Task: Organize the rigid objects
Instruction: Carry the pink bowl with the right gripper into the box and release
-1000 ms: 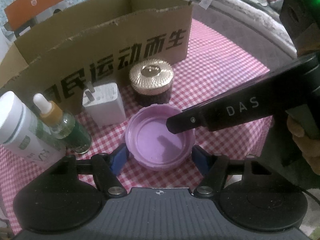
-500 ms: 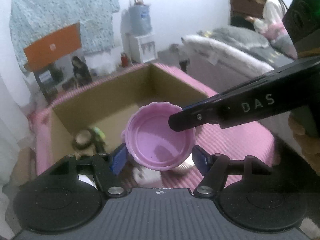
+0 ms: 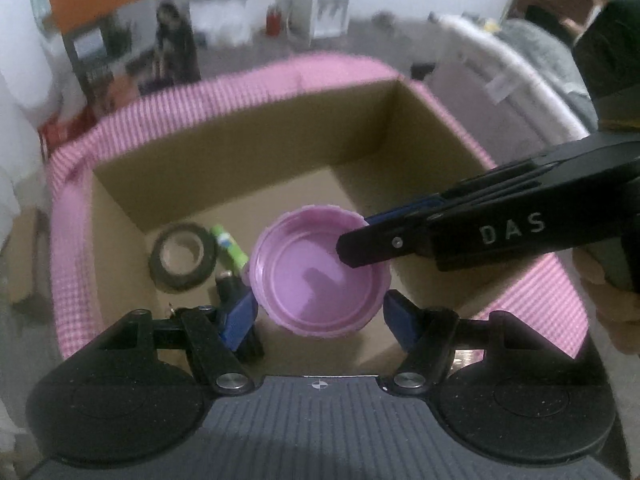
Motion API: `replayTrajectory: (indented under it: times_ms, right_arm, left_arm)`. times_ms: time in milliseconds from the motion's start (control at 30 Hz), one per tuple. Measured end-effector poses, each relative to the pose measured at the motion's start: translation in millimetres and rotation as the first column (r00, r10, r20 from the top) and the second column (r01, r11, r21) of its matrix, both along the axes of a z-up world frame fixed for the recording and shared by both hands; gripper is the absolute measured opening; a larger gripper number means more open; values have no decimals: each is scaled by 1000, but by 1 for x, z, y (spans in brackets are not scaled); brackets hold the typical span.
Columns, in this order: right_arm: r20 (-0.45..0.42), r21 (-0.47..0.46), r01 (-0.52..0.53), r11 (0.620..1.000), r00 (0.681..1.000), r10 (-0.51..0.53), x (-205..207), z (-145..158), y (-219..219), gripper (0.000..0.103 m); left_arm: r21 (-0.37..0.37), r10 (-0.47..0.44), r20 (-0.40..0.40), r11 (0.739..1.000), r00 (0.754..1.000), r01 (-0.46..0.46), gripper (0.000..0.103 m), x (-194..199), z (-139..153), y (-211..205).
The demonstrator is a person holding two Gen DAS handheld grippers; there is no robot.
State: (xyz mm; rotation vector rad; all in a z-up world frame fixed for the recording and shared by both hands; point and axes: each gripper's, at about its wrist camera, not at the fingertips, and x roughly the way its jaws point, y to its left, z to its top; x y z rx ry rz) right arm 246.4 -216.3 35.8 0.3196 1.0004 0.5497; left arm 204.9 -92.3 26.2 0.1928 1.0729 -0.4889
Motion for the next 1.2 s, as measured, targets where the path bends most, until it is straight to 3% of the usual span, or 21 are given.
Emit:
replayTrajectory:
  times_ms: [167,400,667,800,933,1067,1200]
  right_arm:
    - [-131,-34,-34,999,991,29,34,-38,7,23]
    - [-225,-90,-75,993,973,53,61,-66,18,23]
    - [-289,-139,-111,984,955,67,65,-82,29,26]
    - [-280,-132,-95,987,958,55,65,-84,30,26]
    - [-212,-93,-51,994,977,30,51,-66,19,26]
    - [-110,-8,13,1000,994,-14,21,-33,-4,26]
    - [-13,115,66,991,998,-65,-30,2,-37,26]
  left_arm:
    - [55,7,-107,998,994,-1,69,22,-26,-5]
    - [84,28,-217,996,976,-10,69,44,-50,-10]
    - [95,48,-259,995,965,-23,72,49,-56,-9]
    - [94,54,-226,995,973,-33,72,44,-48,-6]
    - [85,57,-160,995,986,-44,72,32,-28,-1]
    - [87,43,-35,995,998,-40,73,7,2,2]
    - [68,4,88,998,996,-10,75,-29,32,4]
